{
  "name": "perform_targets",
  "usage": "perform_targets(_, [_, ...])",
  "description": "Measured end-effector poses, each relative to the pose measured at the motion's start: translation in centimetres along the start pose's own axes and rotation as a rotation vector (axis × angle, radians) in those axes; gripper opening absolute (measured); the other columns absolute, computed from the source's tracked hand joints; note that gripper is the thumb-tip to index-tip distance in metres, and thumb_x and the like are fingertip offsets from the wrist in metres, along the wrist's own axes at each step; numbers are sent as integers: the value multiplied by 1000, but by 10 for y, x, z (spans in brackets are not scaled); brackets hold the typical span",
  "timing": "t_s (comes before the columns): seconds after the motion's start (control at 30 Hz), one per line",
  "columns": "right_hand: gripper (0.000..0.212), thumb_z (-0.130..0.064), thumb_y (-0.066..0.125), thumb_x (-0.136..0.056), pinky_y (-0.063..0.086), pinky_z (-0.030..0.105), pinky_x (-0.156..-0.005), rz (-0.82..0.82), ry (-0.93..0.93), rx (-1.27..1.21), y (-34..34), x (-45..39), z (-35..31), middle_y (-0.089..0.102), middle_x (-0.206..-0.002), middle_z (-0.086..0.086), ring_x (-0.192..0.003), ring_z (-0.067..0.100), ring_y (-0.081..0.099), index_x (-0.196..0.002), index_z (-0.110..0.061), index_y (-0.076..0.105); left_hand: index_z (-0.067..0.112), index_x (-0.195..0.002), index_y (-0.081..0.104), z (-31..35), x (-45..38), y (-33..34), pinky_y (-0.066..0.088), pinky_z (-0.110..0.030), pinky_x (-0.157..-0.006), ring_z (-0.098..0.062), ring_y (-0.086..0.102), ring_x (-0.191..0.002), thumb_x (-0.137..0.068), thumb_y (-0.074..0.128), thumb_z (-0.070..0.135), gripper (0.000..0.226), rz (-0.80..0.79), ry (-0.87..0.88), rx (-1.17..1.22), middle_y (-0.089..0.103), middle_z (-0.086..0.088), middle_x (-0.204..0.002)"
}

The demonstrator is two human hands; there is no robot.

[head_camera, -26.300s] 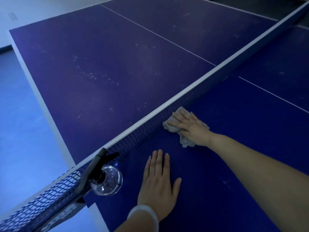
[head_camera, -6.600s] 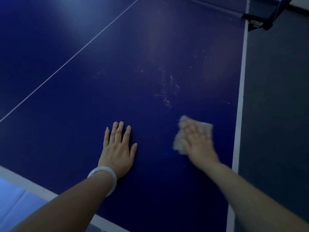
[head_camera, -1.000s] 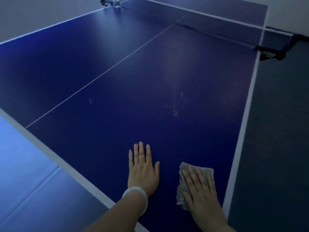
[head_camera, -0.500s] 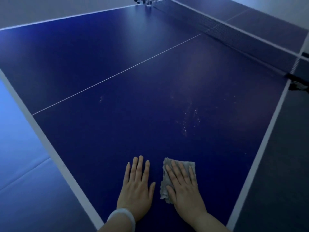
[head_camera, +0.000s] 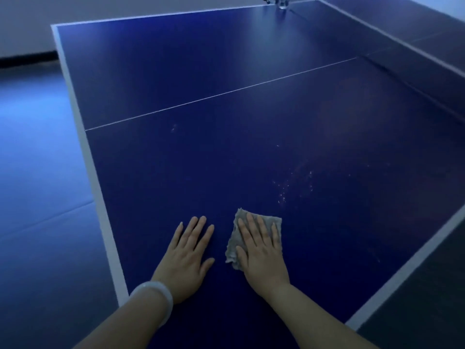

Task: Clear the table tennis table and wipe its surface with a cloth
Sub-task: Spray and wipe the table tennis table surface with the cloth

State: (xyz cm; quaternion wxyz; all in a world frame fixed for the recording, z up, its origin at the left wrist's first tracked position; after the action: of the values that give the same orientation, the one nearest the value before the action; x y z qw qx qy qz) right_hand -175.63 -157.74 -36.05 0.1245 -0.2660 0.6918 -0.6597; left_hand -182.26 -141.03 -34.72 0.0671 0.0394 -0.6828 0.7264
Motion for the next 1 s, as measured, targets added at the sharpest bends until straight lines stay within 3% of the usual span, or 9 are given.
perform_targets(0.2, [59,-44,28,-103,8,47,-118,24,-290,-14,2,61,55,6,-164,-5,-151,15,5,-157,-23,14,2,-142,46,99,12,-13,16,-44,-114,-34,34,-141,-91,28,45,69,101,-227,149,38,-22,-150])
perform_targets(0.27, [59,-44,27,-103,8,46,-118,33,-311,3,4,81,100,7,-164,-5,-151,16,7,-157,-24,13,5,-148,37,144,-1,-6,12,-44,-120,-32,25,-145,-92,18,50,73,80,-279,213,30,-20,-155])
perform_targets(0.37, [57,-46,16,-104,6,46,-118,1,-241,53,1,96,174,7,-164,-5,-151,13,3,-157,-25,7,11,-155,-1,182,-18,9,-11,-46,-120,-28,-14,-149,-84,-12,60,87,72,-517,231,-8,-14,-162])
perform_targets(0.53, [64,-48,-13,-92,-10,45,-120,15,149,18,-10,82,239,-18,-161,-7,-147,12,-22,-152,-26,-14,7,-153,4,189,-25,20,-5,-51,-121,-31,-7,-150,-88,-15,60,86,93,-638,133,1,-16,-162])
perform_targets(0.6, [64,-46,-6,-94,-4,49,-120,55,190,13,-10,85,219,-14,-162,-2,-149,17,-17,-154,-23,-9,7,-154,8,189,-25,22,-5,-50,-121,-30,-5,-150,-89,-12,58,85,101,-640,143,3,-16,-162])
perform_targets(0.7, [60,-45,23,-101,10,50,-117,52,-155,-26,-3,109,182,5,-164,-3,-151,18,3,-157,-23,12,8,-155,5,191,-26,22,-7,-48,-121,-28,-9,-150,-90,-6,58,82,84,-645,152,-2,-14,-162])
perform_targets(0.8, [58,-46,26,-102,10,48,-116,9,-368,67,-4,115,212,7,-164,-6,-151,14,5,-156,-27,14,9,-155,4,190,-24,22,-8,-47,-121,-26,-11,-150,-90,-4,58,82,93,-659,146,-2,-13,-163])
perform_targets(0.93, [58,-48,3,-99,-11,43,-121,2,11,42,-17,80,306,-12,-163,-11,-148,7,-18,-153,-33,-9,11,-155,5,189,-23,24,-10,-45,-121,-23,-14,-149,-92,0,58,79,110,-671,144,-2,-11,-163])
perform_targets(1.0, [55,-45,6,-101,-8,46,-121,29,286,-58,-24,69,330,-12,-163,-7,-148,10,-17,-152,-31,-11,12,-156,5,189,-23,26,-11,-45,-120,-23,-15,-149,-95,2,58,76,117,-675,146,-3,-10,-163])
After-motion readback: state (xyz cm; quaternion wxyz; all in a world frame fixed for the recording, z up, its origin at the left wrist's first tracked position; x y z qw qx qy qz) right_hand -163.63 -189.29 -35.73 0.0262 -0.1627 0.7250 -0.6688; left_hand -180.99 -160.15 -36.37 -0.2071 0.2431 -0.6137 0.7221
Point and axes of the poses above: each hand's wrist, its own x-axis away from the middle knuckle, its own y-axis out of the palm, z = x × y, the point moved 6 cm from there along -x, towards the middle knuckle
